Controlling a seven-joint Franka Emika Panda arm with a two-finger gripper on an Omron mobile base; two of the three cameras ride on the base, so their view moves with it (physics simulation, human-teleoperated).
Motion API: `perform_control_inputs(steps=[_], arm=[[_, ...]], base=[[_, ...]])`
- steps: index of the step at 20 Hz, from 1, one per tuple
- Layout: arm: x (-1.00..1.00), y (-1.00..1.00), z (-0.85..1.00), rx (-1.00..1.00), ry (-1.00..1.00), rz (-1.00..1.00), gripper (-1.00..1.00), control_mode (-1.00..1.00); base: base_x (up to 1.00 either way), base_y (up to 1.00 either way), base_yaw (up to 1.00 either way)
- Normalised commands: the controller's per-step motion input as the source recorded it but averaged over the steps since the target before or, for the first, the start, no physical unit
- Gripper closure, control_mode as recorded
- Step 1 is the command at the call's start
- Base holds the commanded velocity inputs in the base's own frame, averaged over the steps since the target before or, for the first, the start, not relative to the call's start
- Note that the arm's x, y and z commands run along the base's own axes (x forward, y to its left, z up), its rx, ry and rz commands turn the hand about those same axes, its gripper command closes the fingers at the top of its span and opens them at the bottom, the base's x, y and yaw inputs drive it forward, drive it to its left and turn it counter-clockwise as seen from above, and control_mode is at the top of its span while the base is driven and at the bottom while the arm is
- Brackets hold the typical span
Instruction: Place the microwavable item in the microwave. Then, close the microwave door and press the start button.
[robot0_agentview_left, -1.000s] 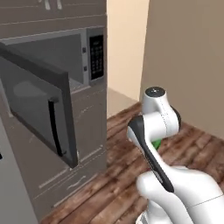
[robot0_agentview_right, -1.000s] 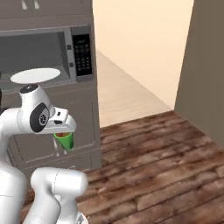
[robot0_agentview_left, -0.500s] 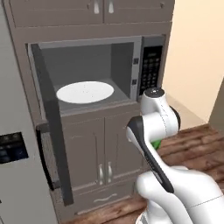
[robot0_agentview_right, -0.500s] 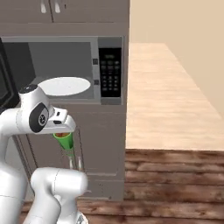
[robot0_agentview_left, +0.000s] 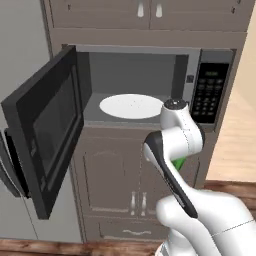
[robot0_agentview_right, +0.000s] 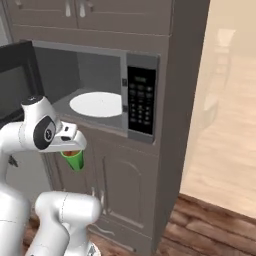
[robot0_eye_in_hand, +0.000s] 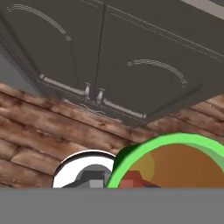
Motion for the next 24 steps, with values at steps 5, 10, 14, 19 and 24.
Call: perform_control_inputs(steps=[5,10,14,19,24], arm=[[0.00,0.00,0.00,0.00,0.00,0.00,1.00,1.00],[0.00,0.00,0.00,0.00,0.00,0.00,1.00,1.00],[0.00,0.00,0.00,0.00,0.00,0.00,1.00,1.00],[0.00,0.00,0.00,0.00,0.00,0.00,1.00,1.00],[0.00,0.00,0.00,0.00,0.00,0.00,1.00,1.00]], base=[[0.02,-0.80,0.58],[0.27,-0.28,0.37],[0.32,0.13,0.03],[0.37,0.19,0.00],[0.49,0.31,-0.02]])
